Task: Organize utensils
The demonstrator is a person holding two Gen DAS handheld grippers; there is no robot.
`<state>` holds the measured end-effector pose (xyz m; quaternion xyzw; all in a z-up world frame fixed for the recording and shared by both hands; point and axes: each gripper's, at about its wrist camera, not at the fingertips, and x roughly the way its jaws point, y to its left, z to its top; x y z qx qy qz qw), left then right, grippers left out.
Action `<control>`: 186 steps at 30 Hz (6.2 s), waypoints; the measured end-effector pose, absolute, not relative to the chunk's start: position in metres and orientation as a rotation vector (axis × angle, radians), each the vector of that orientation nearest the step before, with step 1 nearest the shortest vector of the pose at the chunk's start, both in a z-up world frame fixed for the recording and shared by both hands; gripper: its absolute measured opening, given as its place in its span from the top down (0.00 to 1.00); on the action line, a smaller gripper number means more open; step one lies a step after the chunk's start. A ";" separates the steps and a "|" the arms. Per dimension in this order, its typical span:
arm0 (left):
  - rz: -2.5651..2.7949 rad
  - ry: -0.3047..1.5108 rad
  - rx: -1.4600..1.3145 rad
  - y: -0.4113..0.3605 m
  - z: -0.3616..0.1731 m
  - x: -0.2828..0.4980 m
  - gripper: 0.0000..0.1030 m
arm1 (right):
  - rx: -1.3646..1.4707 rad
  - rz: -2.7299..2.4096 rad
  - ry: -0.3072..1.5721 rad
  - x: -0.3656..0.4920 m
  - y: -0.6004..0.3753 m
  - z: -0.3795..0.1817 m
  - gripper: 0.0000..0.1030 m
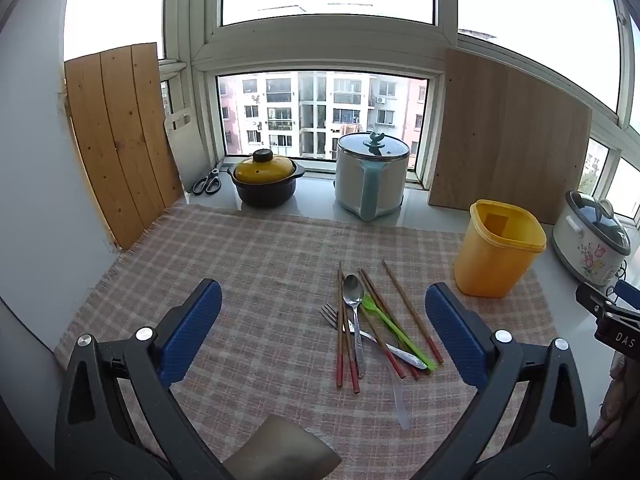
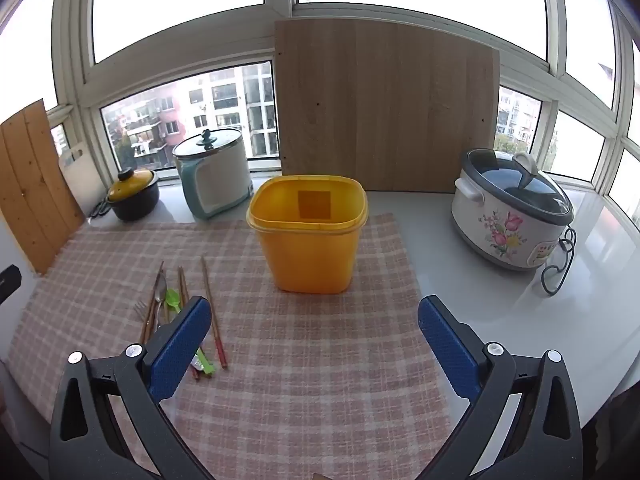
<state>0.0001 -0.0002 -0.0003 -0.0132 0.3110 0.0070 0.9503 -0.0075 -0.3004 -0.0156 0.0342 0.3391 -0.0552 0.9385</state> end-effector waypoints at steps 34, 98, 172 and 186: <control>0.030 0.641 -0.022 0.007 -0.015 -0.001 0.00 | 0.037 -0.098 0.711 -0.002 -0.288 -0.020 0.01; 0.025 0.665 -0.031 -0.004 -0.020 -0.006 0.00 | 0.032 -0.096 0.752 0.008 -0.281 -0.034 0.01; -0.222 1.202 -0.214 0.015 -0.200 0.150 0.87 | -0.140 0.331 1.251 0.171 -0.183 -0.166 0.66; -0.226 1.211 -0.215 0.014 -0.208 0.161 0.90 | -0.226 0.318 1.316 0.195 -0.164 -0.185 0.76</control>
